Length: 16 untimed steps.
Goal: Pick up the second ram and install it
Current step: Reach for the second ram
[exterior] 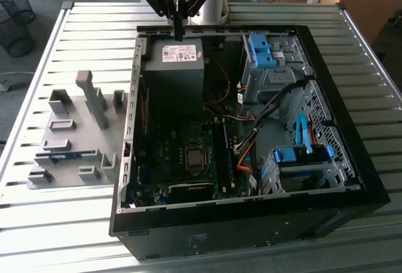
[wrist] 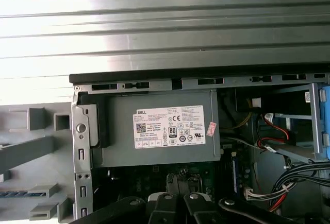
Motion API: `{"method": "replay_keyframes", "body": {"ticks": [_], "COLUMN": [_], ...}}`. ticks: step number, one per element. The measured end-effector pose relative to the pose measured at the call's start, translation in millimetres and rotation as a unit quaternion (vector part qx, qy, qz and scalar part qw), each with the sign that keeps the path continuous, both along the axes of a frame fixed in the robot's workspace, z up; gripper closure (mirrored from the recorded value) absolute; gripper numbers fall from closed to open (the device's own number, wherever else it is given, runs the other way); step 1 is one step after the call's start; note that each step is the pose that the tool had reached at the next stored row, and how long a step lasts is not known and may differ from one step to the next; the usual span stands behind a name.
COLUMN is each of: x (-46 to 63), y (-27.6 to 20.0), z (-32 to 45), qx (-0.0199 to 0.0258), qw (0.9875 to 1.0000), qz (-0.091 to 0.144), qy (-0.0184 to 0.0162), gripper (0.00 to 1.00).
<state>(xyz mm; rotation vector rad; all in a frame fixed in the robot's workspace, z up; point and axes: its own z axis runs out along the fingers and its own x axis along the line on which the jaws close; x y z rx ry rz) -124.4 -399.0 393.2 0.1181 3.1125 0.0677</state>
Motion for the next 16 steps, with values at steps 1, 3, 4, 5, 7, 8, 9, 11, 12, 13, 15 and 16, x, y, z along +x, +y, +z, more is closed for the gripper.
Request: {"method": "replay_keyframes", "body": {"ticks": [1, 3, 4, 5, 7, 8, 9, 11, 12, 13, 15, 16], "x": [-1.5, -4.1, -5.2, -6.4, -8.4, -9.2, -9.8, -11.3, -12.0, -12.7, -14.0, -14.5], "y": [0.0, 0.1, 0.0, 0.0, 0.1, 0.1, 0.1, 0.1, 0.1, 0.1, 0.1, 0.1], "z": [0.0, -0.2, -0.2, -0.3, -0.6, -0.7, -0.9, -1.2, -1.3, -1.5, -1.8, -1.9], "qx": [0.0000, 0.0000, 0.0000, 0.0000, 0.0000, 0.0000, 0.0000, 0.0000, 0.0000, 0.0000, 0.0000, 0.0000], "qw": [1.0000, 1.0000, 1.0000, 1.0000, 1.0000, 1.0000, 1.0000, 1.0000, 1.0000, 1.0000, 1.0000, 1.0000], "qz": [0.000, 0.000, 0.000, 0.000, 0.000, 0.000, 0.000, 0.000, 0.000, 0.000, 0.000, 0.000], "qy": [0.0000, 0.0000, 0.0000, 0.0000, 0.0000, 0.0001, 0.0002, 0.0004, 0.0006, 0.0008, 0.0011, 0.0013], "gripper": [0.90, 0.90, 0.90, 0.90, 0.90, 0.90, 0.90, 0.90, 0.90, 0.90, 0.90, 0.90]}}
